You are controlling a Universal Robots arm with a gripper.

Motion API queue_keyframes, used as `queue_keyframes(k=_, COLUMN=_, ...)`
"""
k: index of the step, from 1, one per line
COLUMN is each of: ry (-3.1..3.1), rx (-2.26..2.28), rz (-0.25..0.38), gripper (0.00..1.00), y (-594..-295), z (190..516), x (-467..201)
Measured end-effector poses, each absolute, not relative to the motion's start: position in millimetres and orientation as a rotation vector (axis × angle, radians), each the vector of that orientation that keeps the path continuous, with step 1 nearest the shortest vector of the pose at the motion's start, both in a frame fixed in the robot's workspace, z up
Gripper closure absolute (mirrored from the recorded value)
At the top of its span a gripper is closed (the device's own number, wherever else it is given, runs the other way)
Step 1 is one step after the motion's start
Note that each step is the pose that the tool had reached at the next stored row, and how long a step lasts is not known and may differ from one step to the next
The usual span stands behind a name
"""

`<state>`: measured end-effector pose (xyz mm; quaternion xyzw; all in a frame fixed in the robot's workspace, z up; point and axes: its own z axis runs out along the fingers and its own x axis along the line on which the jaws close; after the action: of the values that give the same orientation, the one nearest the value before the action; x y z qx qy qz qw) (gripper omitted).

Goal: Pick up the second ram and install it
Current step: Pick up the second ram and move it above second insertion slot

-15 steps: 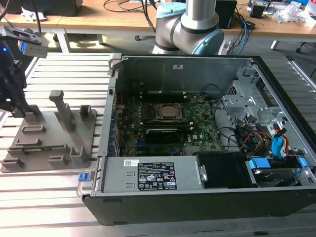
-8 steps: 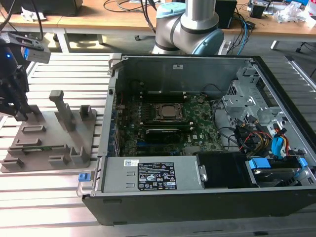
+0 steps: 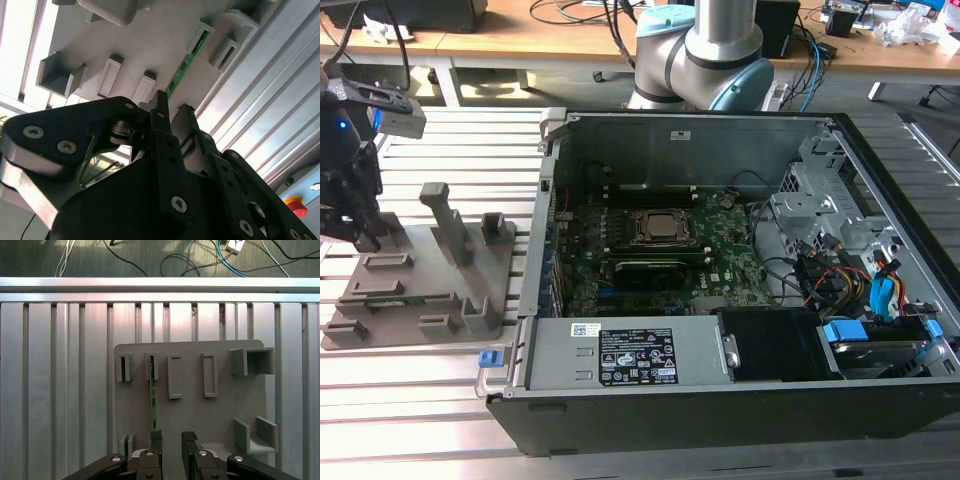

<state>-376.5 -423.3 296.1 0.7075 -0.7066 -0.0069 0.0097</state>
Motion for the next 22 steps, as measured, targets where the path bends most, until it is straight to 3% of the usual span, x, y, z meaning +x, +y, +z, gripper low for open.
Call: queue_keyframes(k=22, ry=-2.206, rx=2.209, rz=-0.022, gripper=0.7, y=-432.3, z=238.9, x=-376.8)
